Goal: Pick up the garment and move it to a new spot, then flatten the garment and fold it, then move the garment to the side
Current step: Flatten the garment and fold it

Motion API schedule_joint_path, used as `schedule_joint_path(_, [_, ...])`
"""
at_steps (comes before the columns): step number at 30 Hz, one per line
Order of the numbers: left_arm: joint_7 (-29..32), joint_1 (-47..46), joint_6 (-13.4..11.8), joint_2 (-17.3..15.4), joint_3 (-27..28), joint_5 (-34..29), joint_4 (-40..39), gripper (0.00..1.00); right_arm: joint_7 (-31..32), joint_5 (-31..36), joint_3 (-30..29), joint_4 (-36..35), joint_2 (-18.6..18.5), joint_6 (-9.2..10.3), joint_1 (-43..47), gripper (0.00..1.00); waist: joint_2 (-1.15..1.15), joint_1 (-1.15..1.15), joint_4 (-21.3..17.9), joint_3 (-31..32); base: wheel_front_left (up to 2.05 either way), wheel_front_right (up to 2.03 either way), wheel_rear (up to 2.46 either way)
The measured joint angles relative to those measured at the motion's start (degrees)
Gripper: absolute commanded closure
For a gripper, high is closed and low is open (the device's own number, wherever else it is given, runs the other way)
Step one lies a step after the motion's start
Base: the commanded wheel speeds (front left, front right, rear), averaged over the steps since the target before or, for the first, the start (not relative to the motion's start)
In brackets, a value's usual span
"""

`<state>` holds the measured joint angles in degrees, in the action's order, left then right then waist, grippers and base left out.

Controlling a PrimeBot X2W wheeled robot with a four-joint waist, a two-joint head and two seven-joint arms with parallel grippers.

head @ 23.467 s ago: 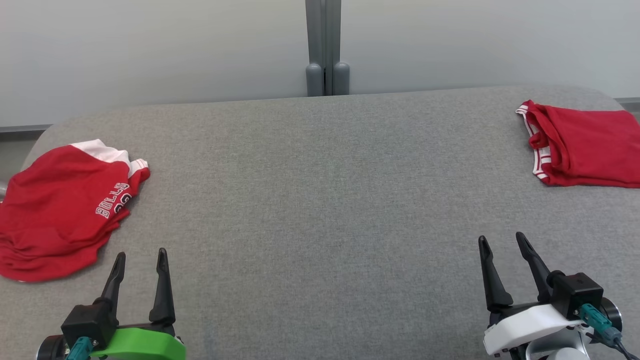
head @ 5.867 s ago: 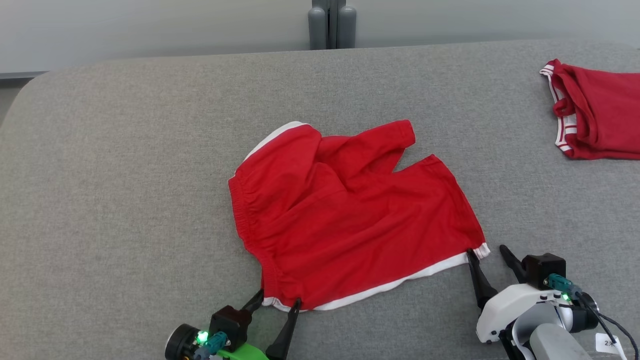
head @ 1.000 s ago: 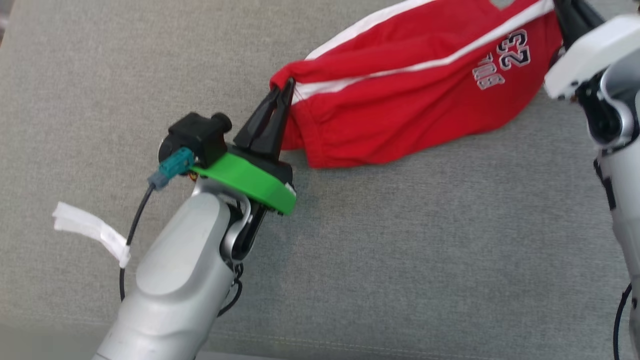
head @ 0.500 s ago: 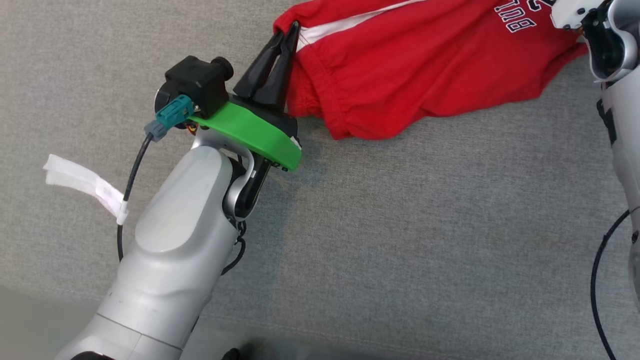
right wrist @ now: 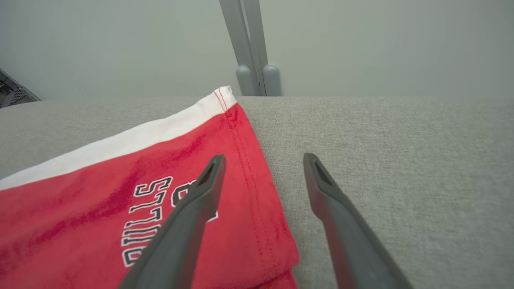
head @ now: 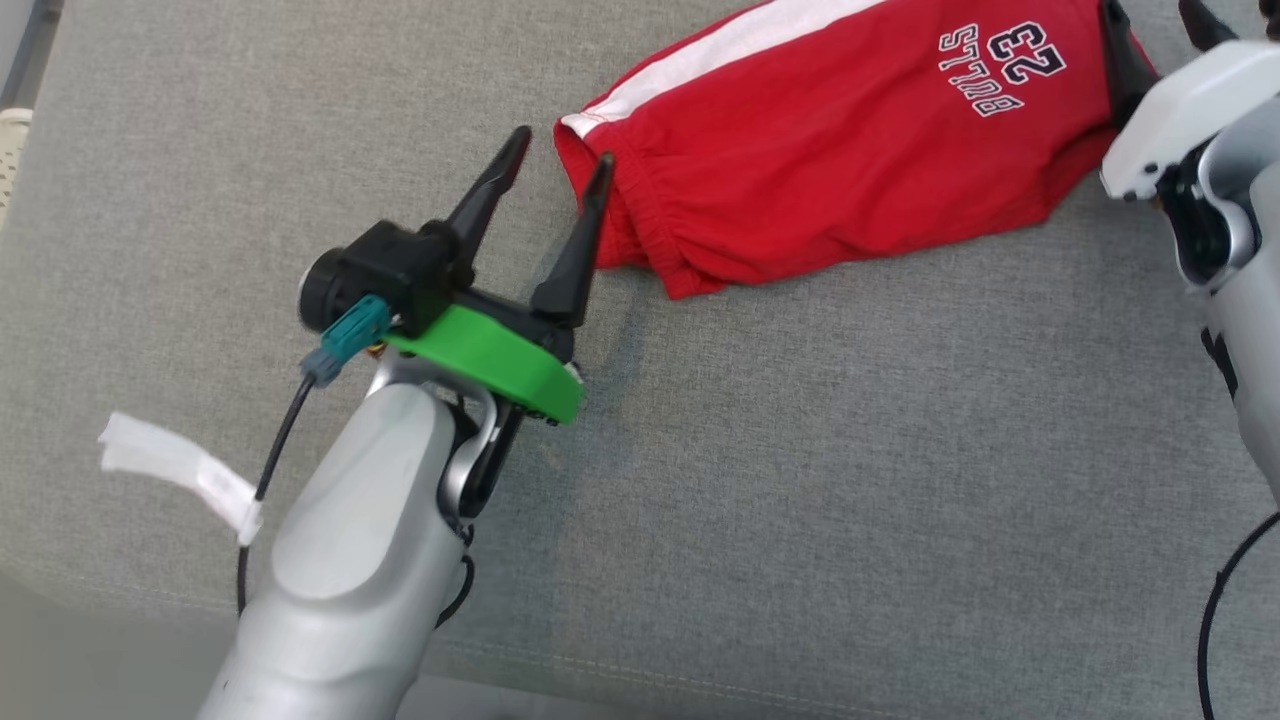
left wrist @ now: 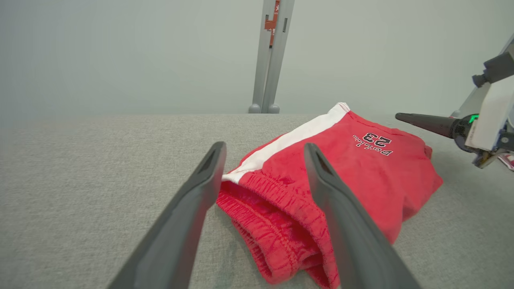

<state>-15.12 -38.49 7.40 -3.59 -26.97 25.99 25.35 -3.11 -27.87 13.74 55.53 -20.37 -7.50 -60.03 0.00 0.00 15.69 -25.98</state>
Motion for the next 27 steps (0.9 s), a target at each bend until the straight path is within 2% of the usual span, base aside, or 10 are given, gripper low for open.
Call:
schedule_joint_path(10, [0.0, 12.1, -0.2, 0.2, 12.0, -5.5, -10.1, 0.00, 0.5, -4.3, 3.0, 2.4, -1.8, 0.00, 5.3, 0.00, 0.00, 0.00, 1.1, 2.6, 0.00, 0.00, 0.00])
schedule_joint_path(17, [0.0, 19.6, -0.3, 0.5, 16.6, -8.7, -12.9, 0.00, -0.2, -6.4, 3.7, 4.4, -1.8, 0.00, 6.8, 0.02, 0.00, 0.00, 2.4, 2.9, 0.00, 0.00, 0.00])
schedule_joint_path(18, [0.0, 20.3, -0.3, 0.5, 17.1, -9.0, -13.3, 0.00, -0.3, -6.8, 3.8, 4.4, -1.8, 0.00, 6.9, 0.96, 0.00, 0.00, 2.5, 3.0, 0.00, 0.00, 0.00])
schedule_joint_path(19, [0.0, 20.8, -0.3, 0.6, 17.5, -9.2, -13.6, 0.00, -0.4, -7.2, 4.0, 4.5, -1.8, 0.01, 7.0, 1.00, 0.00, 0.00, 2.5, 3.0, 0.00, 0.00, 0.00])
schedule_joint_path(27, [0.0, 22.6, -0.3, 0.6, 18.6, -9.7, -14.5, 0.00, -4.2, -10.0, 5.2, 3.8, -1.4, -0.04, 9.3, 1.00, 0.00, 0.00, 1.8, 4.6, 0.00, 0.00, 0.00])
